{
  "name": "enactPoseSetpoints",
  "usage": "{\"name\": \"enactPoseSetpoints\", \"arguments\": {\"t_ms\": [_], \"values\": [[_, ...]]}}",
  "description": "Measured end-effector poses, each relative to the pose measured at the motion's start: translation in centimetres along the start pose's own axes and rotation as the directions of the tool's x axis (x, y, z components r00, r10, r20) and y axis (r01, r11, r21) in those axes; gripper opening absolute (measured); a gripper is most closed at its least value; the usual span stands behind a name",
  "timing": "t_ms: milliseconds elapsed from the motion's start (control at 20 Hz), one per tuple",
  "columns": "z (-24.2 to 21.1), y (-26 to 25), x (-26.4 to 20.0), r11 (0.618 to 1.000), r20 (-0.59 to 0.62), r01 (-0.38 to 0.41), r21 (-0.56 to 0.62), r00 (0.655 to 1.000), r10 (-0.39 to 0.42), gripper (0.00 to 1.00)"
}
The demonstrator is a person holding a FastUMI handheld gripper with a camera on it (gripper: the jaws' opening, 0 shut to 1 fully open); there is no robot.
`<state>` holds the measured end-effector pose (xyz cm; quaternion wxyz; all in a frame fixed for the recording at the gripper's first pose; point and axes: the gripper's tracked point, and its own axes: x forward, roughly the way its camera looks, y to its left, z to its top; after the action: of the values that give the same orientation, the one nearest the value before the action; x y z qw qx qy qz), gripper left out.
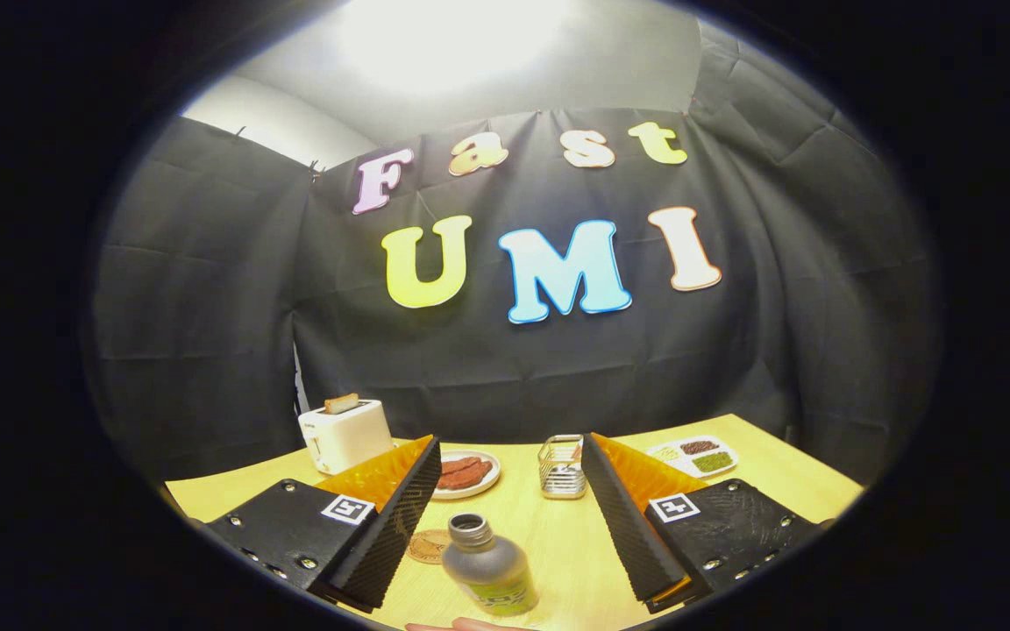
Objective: Take the bottle from table, then pour the juice into the cup, finally place the bottle on the coaster
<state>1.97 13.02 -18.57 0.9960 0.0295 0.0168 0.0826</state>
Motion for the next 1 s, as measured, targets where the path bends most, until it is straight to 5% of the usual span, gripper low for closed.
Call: {"name": "enactPoseSetpoints", "arguments": {"t_ms": [1000], "values": [[-13.3,0.2,3.6,0.993,-0.082,0.107,-0.058,0.990,-0.111,0.99]]}}
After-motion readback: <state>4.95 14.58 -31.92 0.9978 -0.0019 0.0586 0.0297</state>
